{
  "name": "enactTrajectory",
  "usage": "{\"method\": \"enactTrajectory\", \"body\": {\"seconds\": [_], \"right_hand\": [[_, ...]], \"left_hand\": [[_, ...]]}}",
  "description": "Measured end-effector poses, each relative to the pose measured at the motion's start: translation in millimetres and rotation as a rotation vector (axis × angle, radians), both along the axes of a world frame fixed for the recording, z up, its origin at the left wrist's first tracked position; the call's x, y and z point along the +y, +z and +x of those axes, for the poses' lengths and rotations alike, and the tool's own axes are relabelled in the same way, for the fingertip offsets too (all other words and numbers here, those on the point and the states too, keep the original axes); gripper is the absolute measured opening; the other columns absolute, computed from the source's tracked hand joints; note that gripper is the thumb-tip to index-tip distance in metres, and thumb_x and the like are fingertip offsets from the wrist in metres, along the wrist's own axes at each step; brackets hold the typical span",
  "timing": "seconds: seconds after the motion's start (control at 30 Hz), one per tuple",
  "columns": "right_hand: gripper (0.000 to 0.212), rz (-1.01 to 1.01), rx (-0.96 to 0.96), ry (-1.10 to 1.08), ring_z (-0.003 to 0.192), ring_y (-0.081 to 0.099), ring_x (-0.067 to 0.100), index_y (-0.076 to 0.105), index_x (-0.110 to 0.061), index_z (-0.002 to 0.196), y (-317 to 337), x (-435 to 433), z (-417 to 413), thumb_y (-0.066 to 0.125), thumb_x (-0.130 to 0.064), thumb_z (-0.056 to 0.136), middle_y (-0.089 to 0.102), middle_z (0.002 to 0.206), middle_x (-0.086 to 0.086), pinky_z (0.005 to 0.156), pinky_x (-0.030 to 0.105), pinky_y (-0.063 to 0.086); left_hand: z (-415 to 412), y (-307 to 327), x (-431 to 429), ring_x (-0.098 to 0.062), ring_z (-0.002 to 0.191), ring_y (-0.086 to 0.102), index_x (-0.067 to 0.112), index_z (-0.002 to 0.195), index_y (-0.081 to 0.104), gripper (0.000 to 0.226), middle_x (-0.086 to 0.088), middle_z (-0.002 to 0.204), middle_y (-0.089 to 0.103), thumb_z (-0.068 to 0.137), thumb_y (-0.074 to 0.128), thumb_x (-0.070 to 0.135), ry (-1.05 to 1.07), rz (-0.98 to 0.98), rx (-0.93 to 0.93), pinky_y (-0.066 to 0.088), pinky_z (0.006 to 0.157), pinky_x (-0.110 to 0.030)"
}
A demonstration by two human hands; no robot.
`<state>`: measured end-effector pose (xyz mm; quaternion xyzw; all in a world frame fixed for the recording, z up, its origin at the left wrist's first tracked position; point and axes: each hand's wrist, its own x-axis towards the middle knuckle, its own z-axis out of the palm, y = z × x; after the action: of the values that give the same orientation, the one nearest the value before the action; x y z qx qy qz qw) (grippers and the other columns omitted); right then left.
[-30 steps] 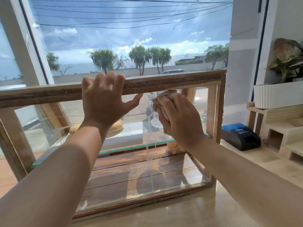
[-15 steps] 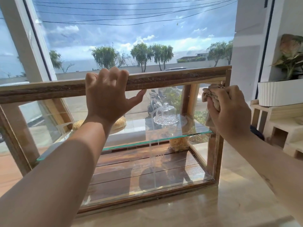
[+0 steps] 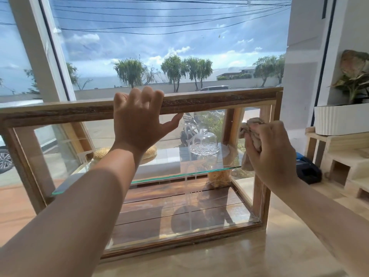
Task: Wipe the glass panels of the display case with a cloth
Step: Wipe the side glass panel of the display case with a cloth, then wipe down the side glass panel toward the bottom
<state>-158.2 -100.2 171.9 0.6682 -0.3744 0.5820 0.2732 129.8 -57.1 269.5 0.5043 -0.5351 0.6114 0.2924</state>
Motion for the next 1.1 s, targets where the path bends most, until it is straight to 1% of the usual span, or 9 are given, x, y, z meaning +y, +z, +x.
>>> {"method": "enactTrajectory", "body": {"seconds": [0.17,0.43,0.57,0.67,0.77,0.87,0.97,1.03,1.1], "right_hand": [[0.019,-0.053,0.027,-0.046,0.084,0.059,0.031,0.061,-0.007,0.107,31.8,-6.4,22.9,0.070,-0.017,0.093,0.056,0.098,0.017,0.061,0.037,0.056],[0.019,0.134,0.194,-0.020,0.075,0.061,0.027,0.066,-0.005,0.094,-45.7,15.2,15.1,0.081,-0.008,0.082,0.057,0.091,0.013,0.055,0.030,0.052],[0.021,0.066,0.009,0.070,0.079,0.058,0.024,0.063,-0.008,0.105,9.9,18.4,27.7,0.075,-0.015,0.088,0.056,0.097,0.014,0.061,0.024,0.045],[0.013,0.026,0.039,0.072,0.080,0.057,0.026,0.064,-0.010,0.101,45.9,13.3,41.8,0.069,-0.019,0.093,0.054,0.096,0.011,0.058,0.026,0.045],[0.012,0.020,0.064,0.041,0.078,0.059,0.029,0.065,-0.009,0.099,37.9,8.7,46.7,0.068,-0.019,0.093,0.055,0.096,0.013,0.059,0.031,0.052],[0.013,0.024,0.073,0.029,0.080,0.062,0.031,0.066,-0.008,0.098,13.9,8.6,45.1,0.072,-0.017,0.091,0.057,0.096,0.015,0.060,0.036,0.058],[0.014,0.046,0.188,0.014,0.079,0.062,0.029,0.066,-0.009,0.095,-14.7,11.4,38.2,0.077,-0.013,0.086,0.059,0.093,0.014,0.059,0.038,0.060],[0.017,0.077,0.226,0.009,0.077,0.061,0.028,0.066,-0.009,0.093,-24.5,15.6,33.4,0.080,-0.011,0.083,0.057,0.091,0.012,0.056,0.037,0.058],[0.017,0.078,0.202,0.024,0.079,0.063,0.028,0.067,-0.010,0.097,-17.2,19.9,34.6,0.078,-0.013,0.084,0.059,0.093,0.012,0.057,0.038,0.059]], "left_hand": [[0.0,0.3,0.0,-0.028,0.073,0.053,0.008,0.097,0.052,0.068,-0.010,0.085,0.056,0.092,0.032,0.073,-0.011,0.007,-0.013,0.037,0.070,-0.041],[-1.0,0.1,1.2,-0.027,0.071,0.051,0.008,0.095,0.050,0.067,-0.010,0.084,0.054,0.092,0.032,0.073,-0.031,-0.002,-0.013,0.036,0.068,-0.040],[-0.4,0.6,3.0,-0.027,0.073,0.051,0.010,0.097,0.049,0.065,-0.011,0.088,0.055,0.093,0.032,0.072,-0.024,0.044,-0.008,0.037,0.069,-0.041],[0.3,2.8,8.2,-0.028,0.076,0.052,0.011,0.101,0.050,0.065,-0.011,0.092,0.056,0.093,0.032,0.073,-0.010,0.118,0.011,0.037,0.072,-0.042],[5.5,7.3,14.0,-0.030,0.081,0.055,0.012,0.110,0.054,0.070,-0.010,0.096,0.059,0.092,0.029,0.075,-0.064,0.207,-0.003,0.039,0.074,-0.043],[19.2,18.5,23.1,-0.032,0.088,0.060,0.013,0.127,0.054,0.083,-0.010,0.106,0.064,0.085,0.030,0.081,-0.139,0.346,-0.077,0.046,0.078,-0.044],[32.2,33.9,36.4,-0.032,0.112,0.058,0.022,0.148,0.035,0.099,-0.004,0.134,0.057,0.074,0.039,0.088,-0.140,0.580,-0.086,0.050,0.090,-0.045],[35.0,39.3,41.8,-0.029,0.122,0.053,0.032,0.153,0.020,0.101,0.004,0.146,0.046,0.071,0.052,0.082,-0.090,0.673,-0.083,0.049,0.093,-0.043],[34.3,39.8,43.5,-0.027,0.121,0.054,0.037,0.152,0.018,0.101,0.008,0.148,0.043,0.070,0.062,0.074,-0.090,0.679,-0.070,0.050,0.090,-0.040]]}}
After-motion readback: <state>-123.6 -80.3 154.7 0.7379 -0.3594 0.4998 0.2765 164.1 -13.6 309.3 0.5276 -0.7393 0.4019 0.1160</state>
